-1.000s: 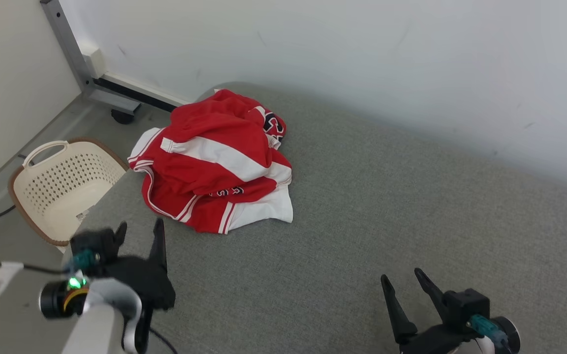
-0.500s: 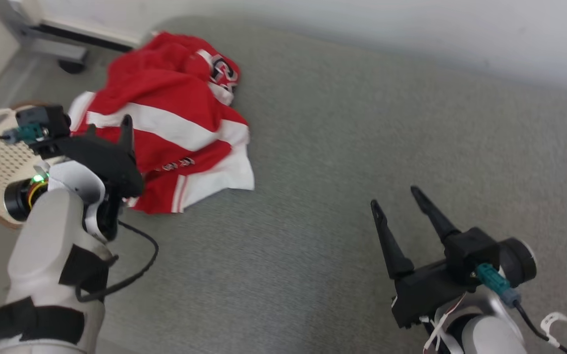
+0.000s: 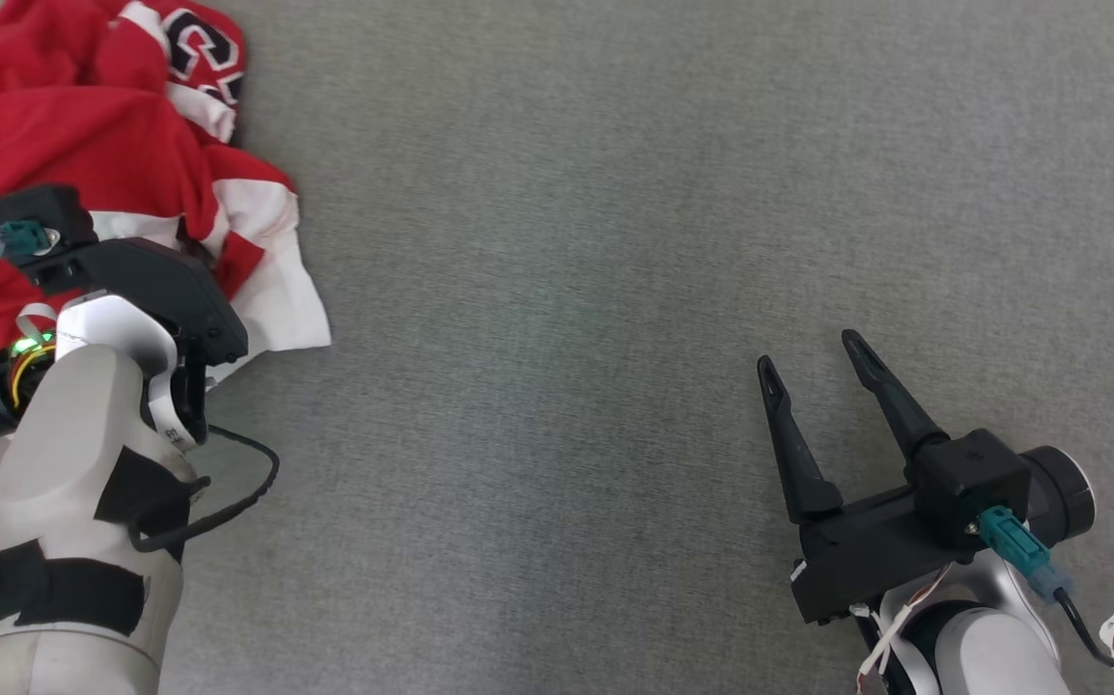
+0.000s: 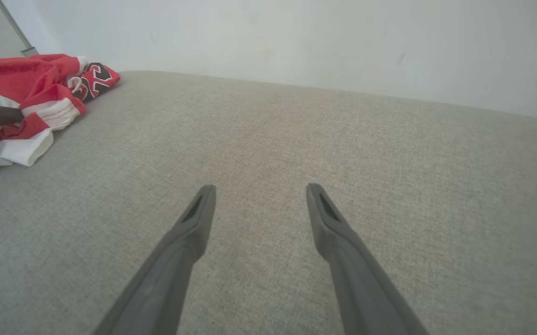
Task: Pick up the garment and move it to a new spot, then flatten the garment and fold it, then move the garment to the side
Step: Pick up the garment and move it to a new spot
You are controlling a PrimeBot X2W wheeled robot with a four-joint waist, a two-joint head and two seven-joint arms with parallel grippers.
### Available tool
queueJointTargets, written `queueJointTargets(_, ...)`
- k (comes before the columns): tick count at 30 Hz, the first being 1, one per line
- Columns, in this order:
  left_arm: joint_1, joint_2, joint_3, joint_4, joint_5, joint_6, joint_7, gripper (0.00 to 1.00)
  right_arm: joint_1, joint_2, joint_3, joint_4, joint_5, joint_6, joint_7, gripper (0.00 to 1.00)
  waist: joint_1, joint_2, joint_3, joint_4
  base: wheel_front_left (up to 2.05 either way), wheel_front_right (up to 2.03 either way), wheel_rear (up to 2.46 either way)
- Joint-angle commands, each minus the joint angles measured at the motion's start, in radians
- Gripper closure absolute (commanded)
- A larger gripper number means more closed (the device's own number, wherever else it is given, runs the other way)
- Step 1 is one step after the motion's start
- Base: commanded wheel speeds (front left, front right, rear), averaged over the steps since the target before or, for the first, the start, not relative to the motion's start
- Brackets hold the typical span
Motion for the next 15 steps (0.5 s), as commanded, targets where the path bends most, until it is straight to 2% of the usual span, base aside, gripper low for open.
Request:
queueJointTargets(1,-0.008,-0.001,-0.002,0.010,0.002,-0.008,-0.014,1.00,-0.001,0.000,0.000,0.005,0.007,-0.002,-0.008,0.00,-0.0004,-0.0003,0.024,-0.031,0.00,0.00,0.00)
queueJointTargets(9,0.018,0.016,-0.019,0.073,0.010,-0.030,-0.052,1.00,0.007,0.000,0.018,0.066,0.051,-0.002,-0.038,0.00,-0.0004,-0.0003,-0.078,-0.020,0.00,0.00,0.00)
queueJointTargets(15,0.013,0.036,-0.046,0.088,0.028,-0.040,-0.115,1.00,0.049,0.001,0.020,0.140,0.113,-0.002,-0.082,0.00,-0.0004,-0.0003,-0.245,-0.015,0.00,0.00,0.00)
